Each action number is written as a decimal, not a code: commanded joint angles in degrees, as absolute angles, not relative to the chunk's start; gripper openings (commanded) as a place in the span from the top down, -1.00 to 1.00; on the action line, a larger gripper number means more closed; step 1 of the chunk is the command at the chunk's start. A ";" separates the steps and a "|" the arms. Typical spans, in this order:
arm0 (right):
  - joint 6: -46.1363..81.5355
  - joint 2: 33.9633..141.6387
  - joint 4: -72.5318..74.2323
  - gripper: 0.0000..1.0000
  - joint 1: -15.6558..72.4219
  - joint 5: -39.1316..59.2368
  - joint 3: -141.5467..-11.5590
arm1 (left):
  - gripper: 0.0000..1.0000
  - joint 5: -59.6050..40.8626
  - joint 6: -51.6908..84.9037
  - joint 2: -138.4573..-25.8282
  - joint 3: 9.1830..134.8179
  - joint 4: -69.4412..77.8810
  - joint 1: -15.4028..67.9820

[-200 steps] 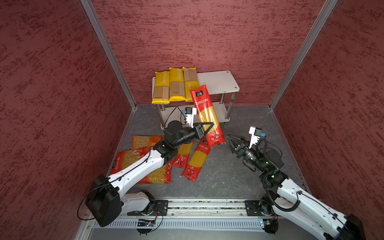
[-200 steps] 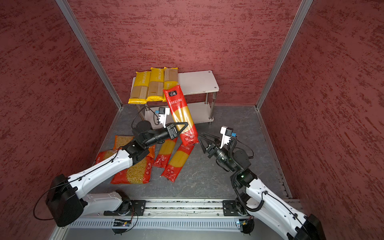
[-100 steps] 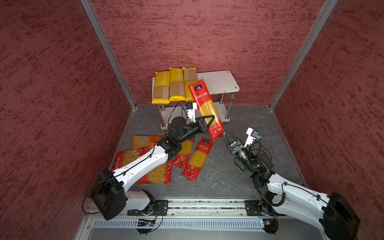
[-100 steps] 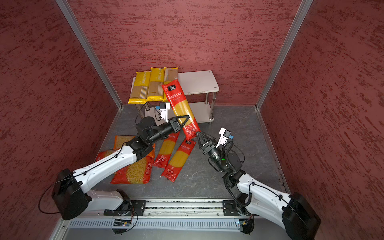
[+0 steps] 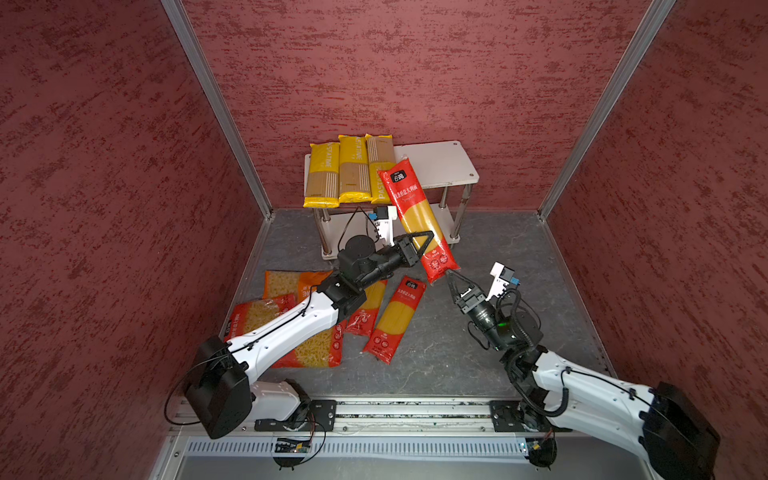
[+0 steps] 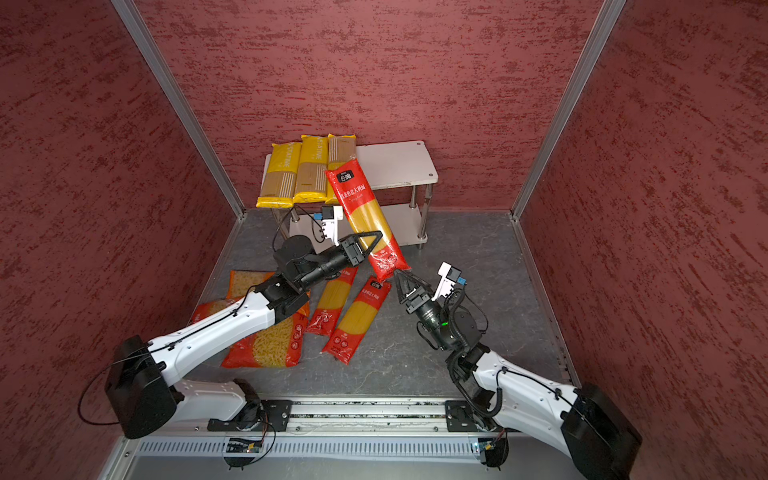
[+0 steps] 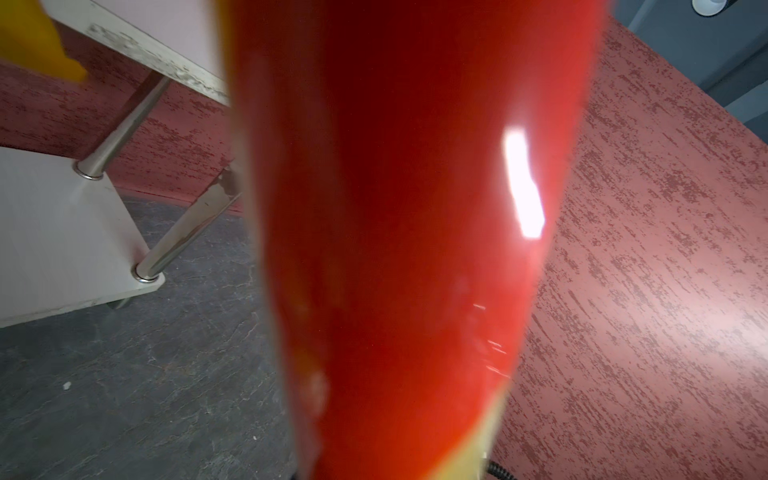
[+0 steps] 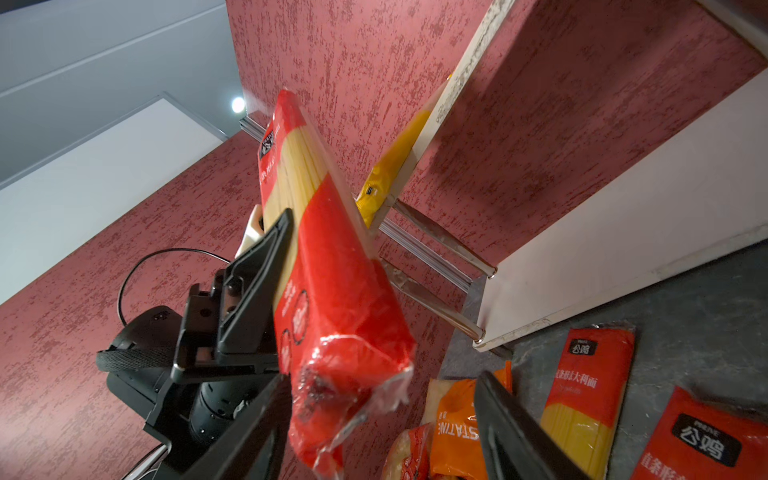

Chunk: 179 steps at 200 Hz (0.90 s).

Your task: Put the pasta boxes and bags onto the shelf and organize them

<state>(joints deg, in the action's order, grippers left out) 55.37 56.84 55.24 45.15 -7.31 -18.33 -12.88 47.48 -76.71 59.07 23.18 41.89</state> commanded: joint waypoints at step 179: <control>58.03 78.15 93.43 0.78 45.37 -12.92 -31.33 | -0.27 -12.52 52.74 -69.95 60.17 24.09 40.05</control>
<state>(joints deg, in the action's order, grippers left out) 57.76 77.32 83.24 45.39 -9.13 -26.11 -12.93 54.19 -76.01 60.73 21.80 41.10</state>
